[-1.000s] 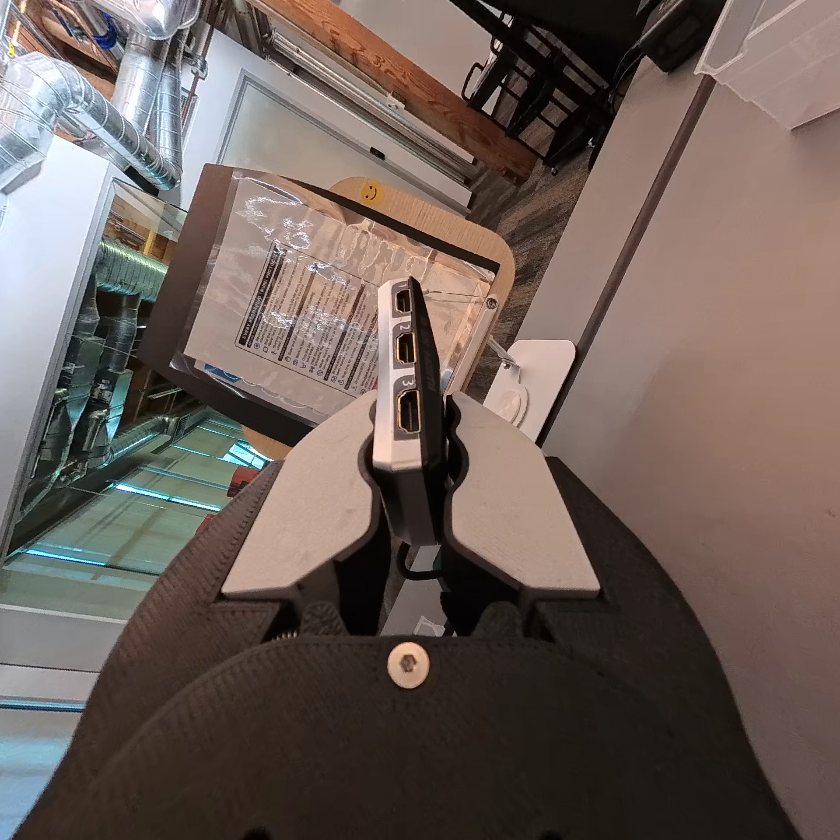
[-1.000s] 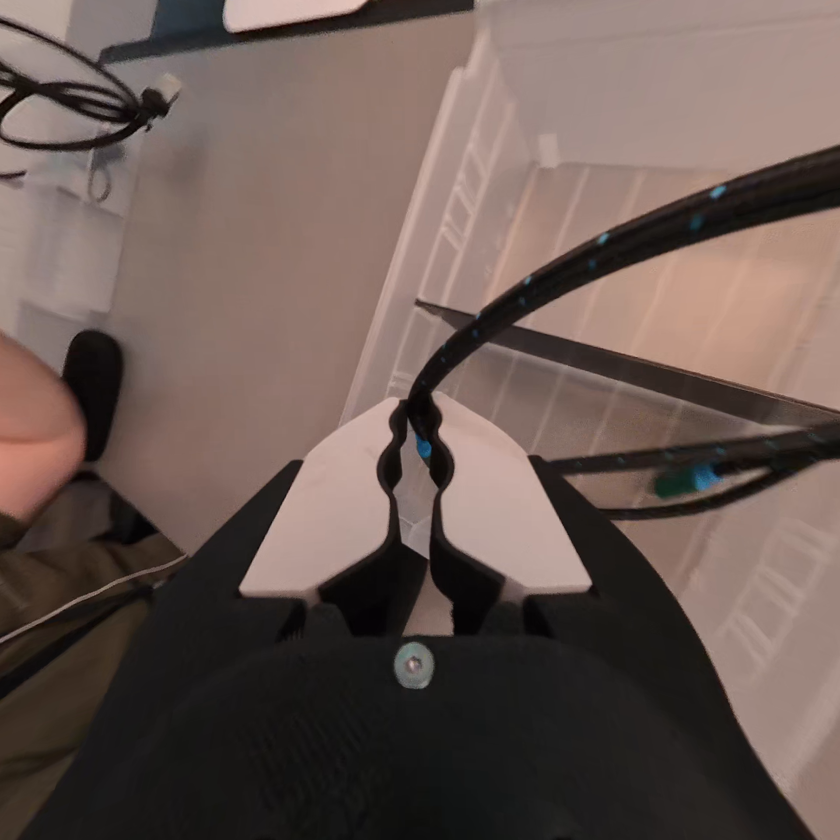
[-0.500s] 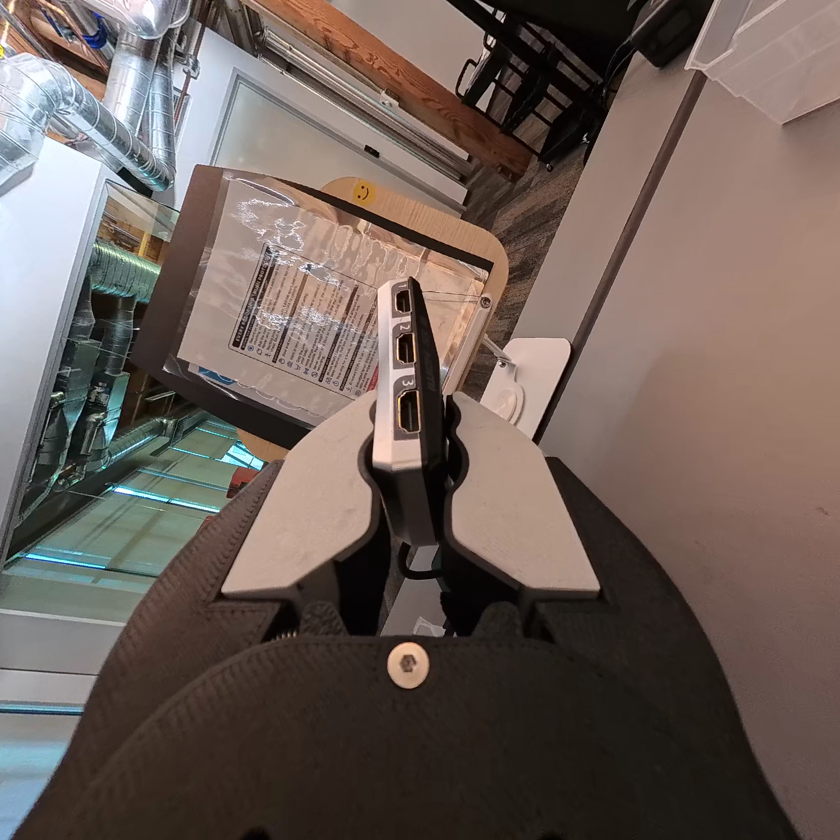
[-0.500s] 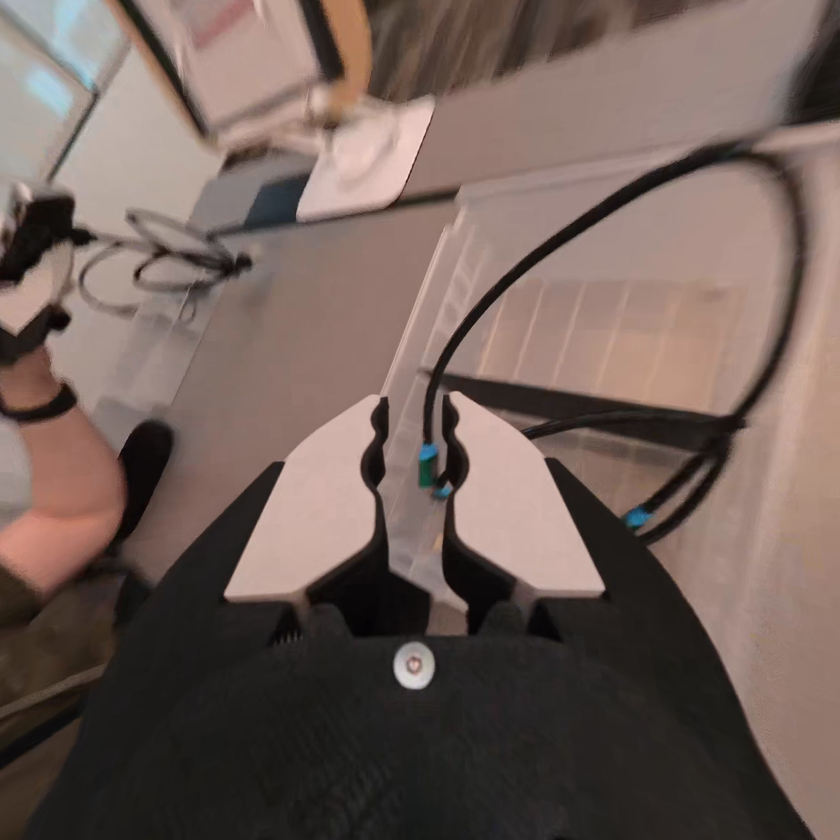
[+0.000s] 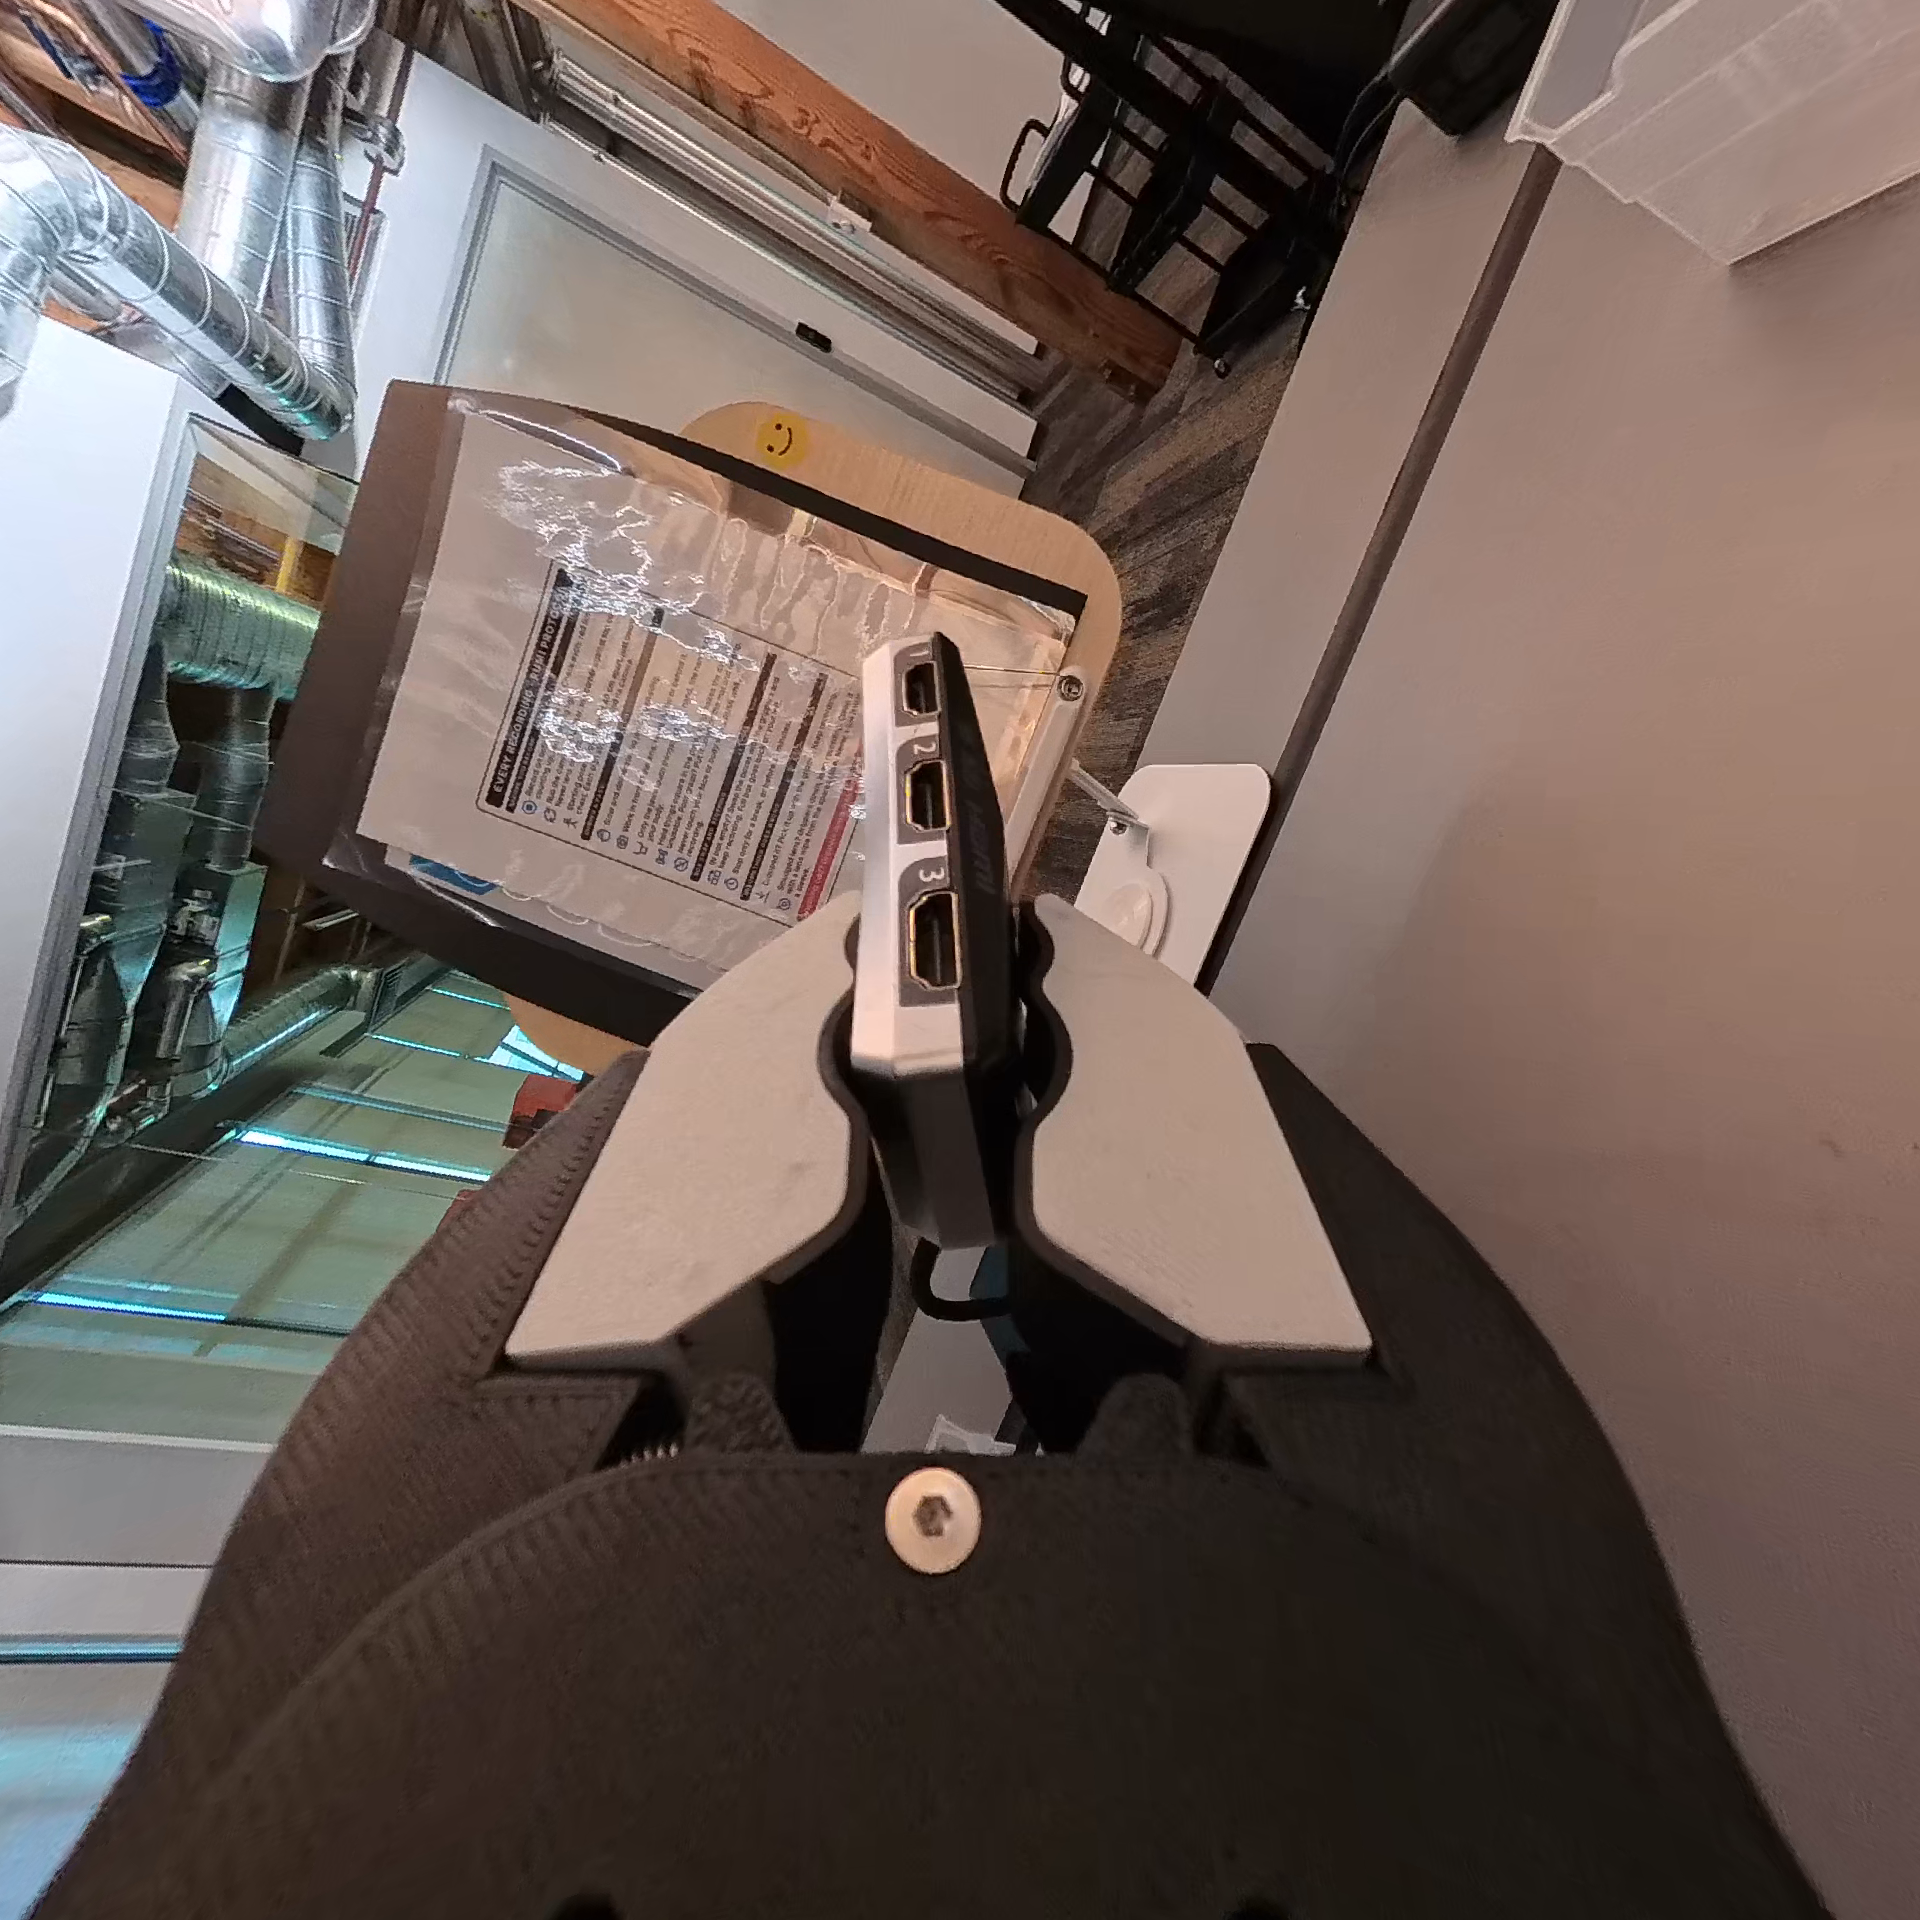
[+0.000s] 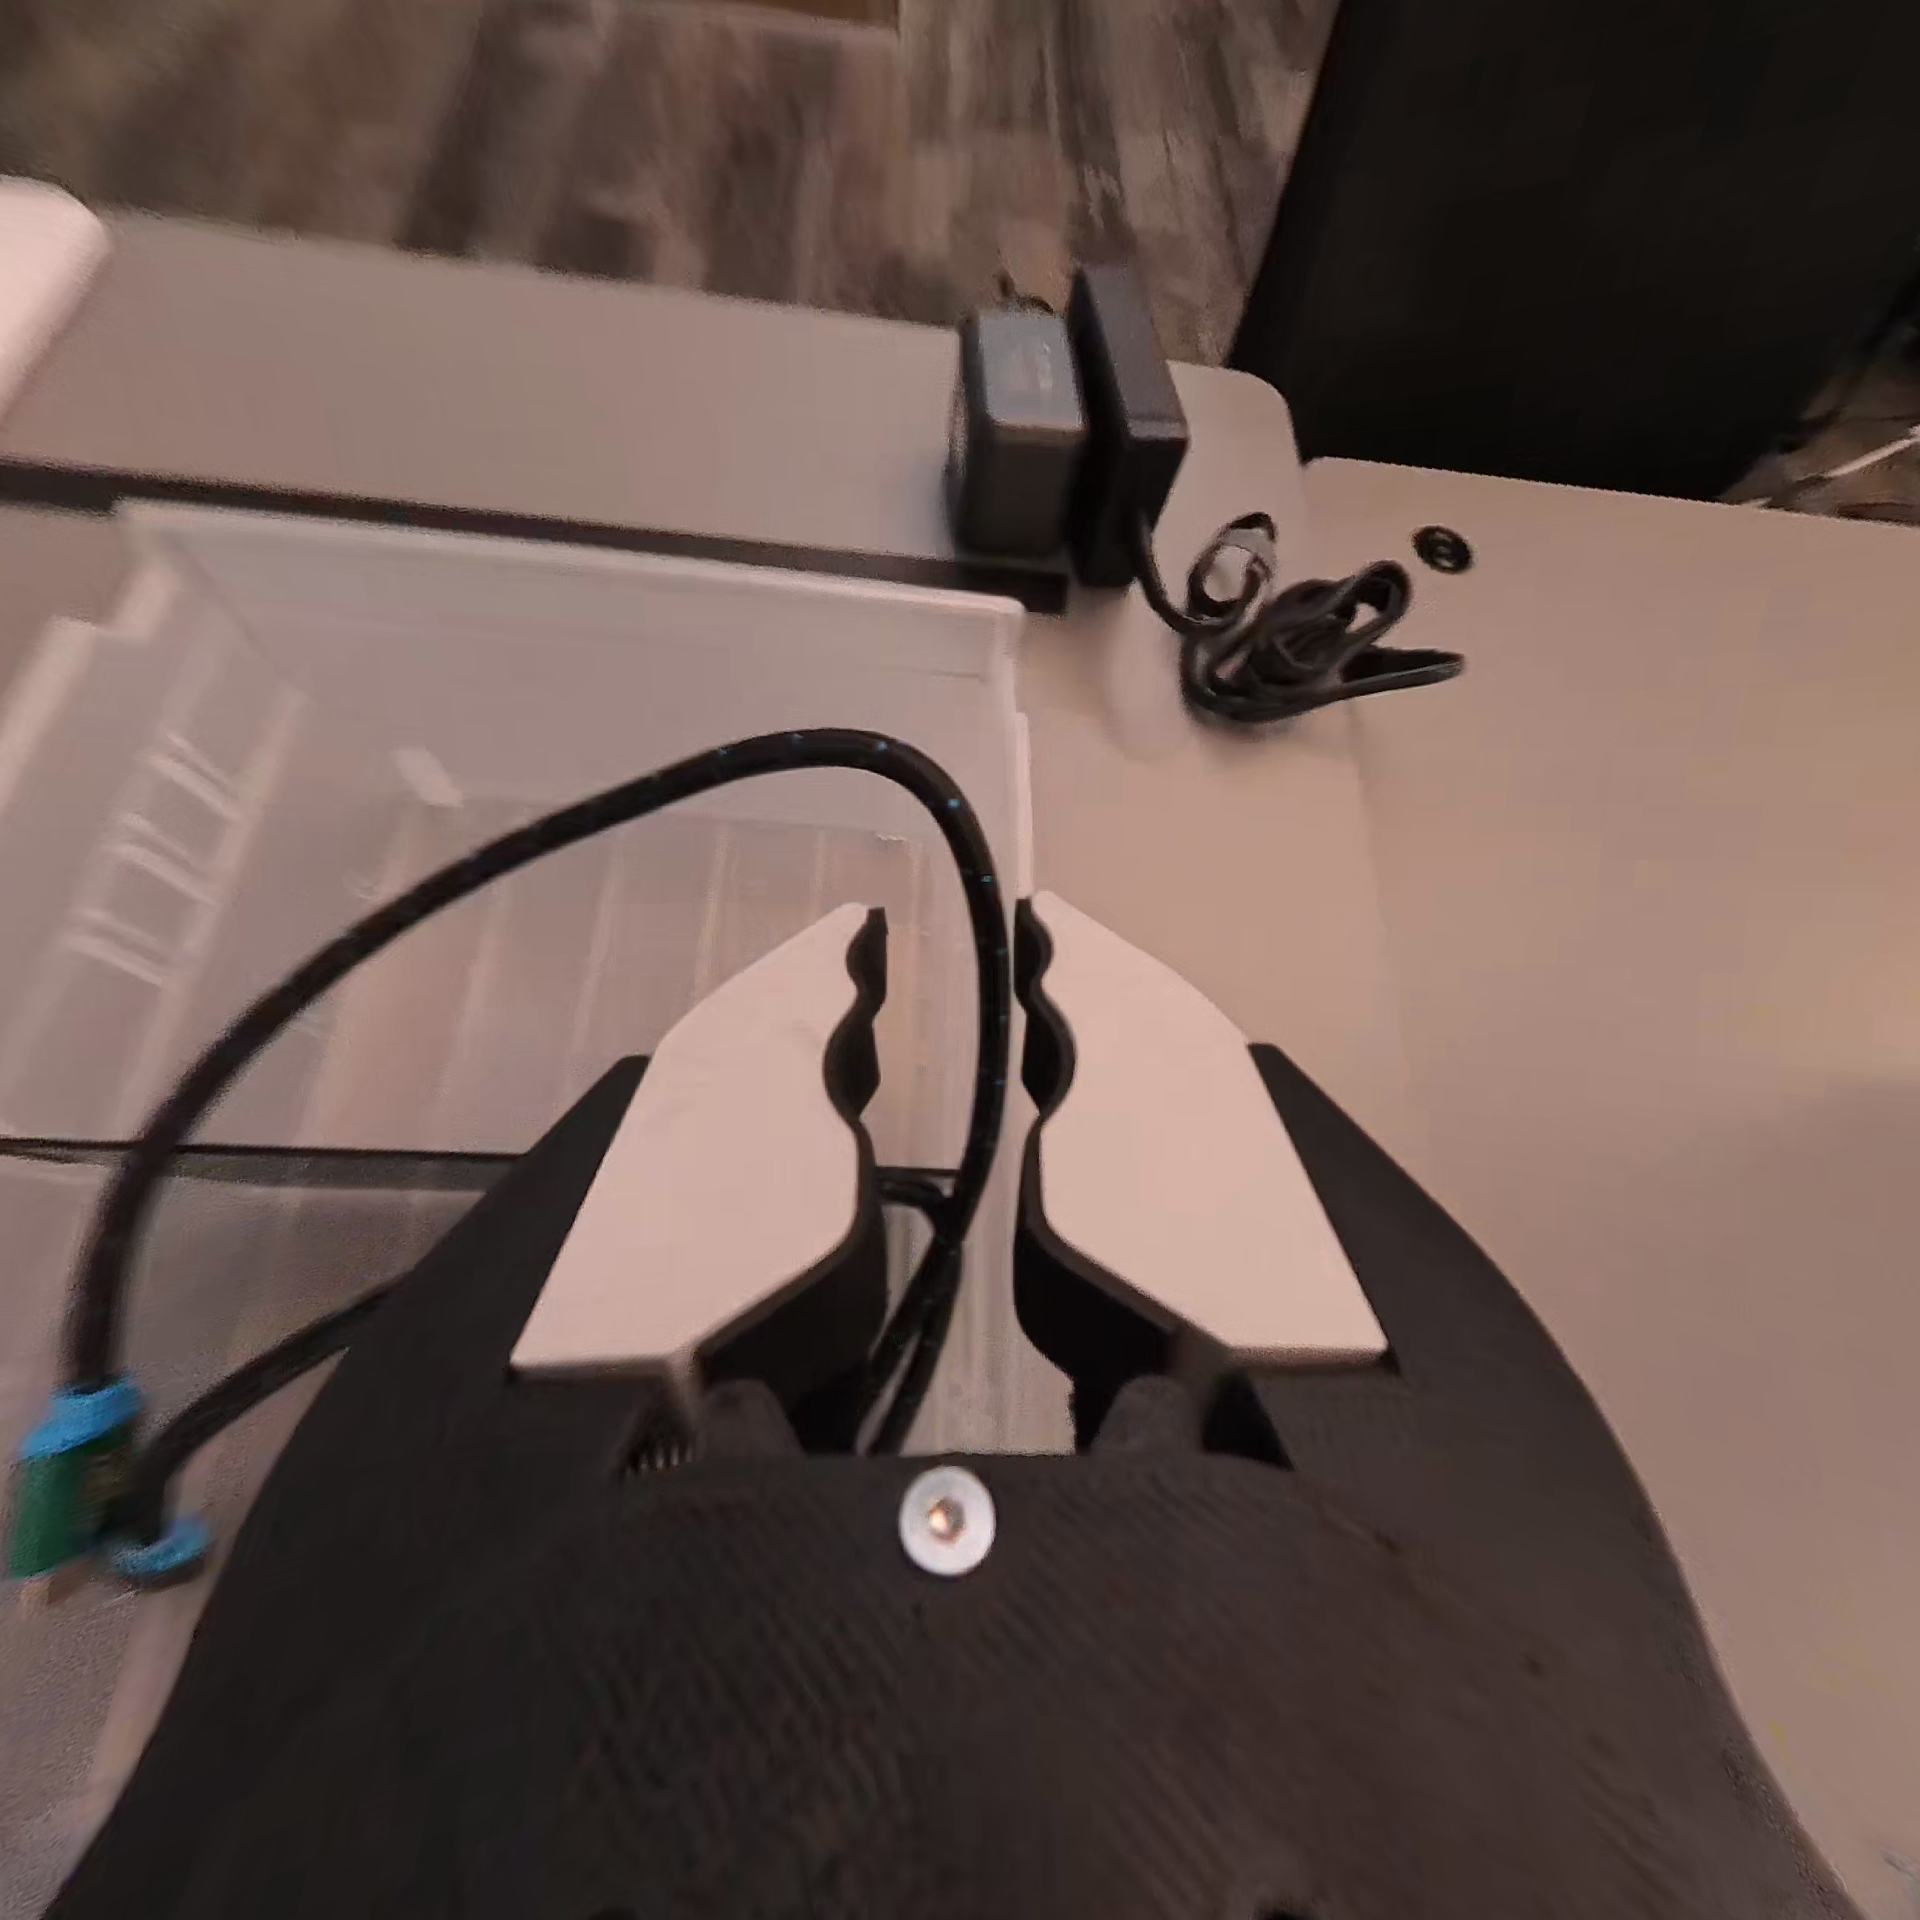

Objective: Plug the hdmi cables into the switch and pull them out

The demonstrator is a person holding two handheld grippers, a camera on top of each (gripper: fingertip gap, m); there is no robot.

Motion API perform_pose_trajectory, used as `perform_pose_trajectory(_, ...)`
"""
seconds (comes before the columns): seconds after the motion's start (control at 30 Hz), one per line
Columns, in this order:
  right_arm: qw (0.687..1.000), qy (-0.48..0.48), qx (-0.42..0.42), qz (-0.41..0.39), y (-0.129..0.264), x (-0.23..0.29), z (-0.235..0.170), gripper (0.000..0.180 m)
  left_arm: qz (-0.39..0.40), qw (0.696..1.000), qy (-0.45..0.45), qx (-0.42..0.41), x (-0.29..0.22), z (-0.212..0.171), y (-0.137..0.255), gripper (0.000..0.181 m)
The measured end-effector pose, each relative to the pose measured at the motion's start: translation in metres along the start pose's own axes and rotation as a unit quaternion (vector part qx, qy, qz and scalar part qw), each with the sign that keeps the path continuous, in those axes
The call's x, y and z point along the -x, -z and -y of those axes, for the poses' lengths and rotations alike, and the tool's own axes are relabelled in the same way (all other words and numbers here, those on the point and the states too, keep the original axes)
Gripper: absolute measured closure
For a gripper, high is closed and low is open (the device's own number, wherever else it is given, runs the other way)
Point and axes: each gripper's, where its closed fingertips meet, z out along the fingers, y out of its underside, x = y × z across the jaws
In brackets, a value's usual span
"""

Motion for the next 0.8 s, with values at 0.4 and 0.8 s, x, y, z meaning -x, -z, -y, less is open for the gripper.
perform_pose_trajectory(0.4,0.983,-0.173,0.053,-0.023,0.054,-0.020,-0.014,0.171,-0.005,1.000,-0.006,0.007,-0.005,-0.003,-0.004,0.159)
perform_pose_trajectory(0.8,0.969,-0.174,0.177,0.010,0.057,0.004,-0.054,0.151,0.007,1.000,-0.010,-0.028,-0.002,0.012,0.004,0.159)
